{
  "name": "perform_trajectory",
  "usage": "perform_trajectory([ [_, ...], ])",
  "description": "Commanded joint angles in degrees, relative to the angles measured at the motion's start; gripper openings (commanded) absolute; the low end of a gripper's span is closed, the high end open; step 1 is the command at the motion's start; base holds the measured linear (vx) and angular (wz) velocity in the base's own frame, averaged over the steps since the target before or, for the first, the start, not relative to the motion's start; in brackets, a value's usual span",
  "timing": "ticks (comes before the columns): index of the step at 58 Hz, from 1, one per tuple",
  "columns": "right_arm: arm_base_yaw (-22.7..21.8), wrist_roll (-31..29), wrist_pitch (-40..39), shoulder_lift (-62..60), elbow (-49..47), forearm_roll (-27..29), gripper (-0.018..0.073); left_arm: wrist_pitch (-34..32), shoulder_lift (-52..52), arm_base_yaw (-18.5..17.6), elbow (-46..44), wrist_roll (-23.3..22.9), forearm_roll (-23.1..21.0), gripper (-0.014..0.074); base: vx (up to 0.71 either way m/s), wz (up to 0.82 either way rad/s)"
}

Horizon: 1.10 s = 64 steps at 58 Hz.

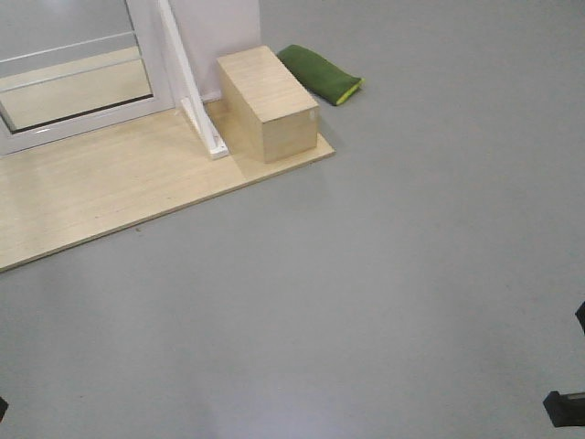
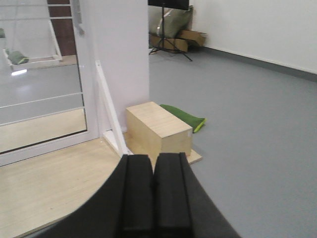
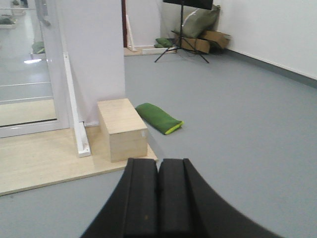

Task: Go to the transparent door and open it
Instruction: 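Drive the base up to the transparent sliding door with silver handle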

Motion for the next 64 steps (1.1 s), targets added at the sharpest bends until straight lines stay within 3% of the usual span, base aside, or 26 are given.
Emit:
perform_trajectory([
  [1,-0.20,0.04,-4.63,-0.91,0.28,-0.01,-0.0005,-5.09,-0.79,-0.29,0.74,-0.19,-0.64,0.0003,0.51,0.54],
  [64,-0.20,0.04,-4.63,-0.91,0.28,-0.01,-0.0005,-5.09,-0.79,-0.29,0.74,-0.19,-0.64,0.0003,0.54,0.41],
])
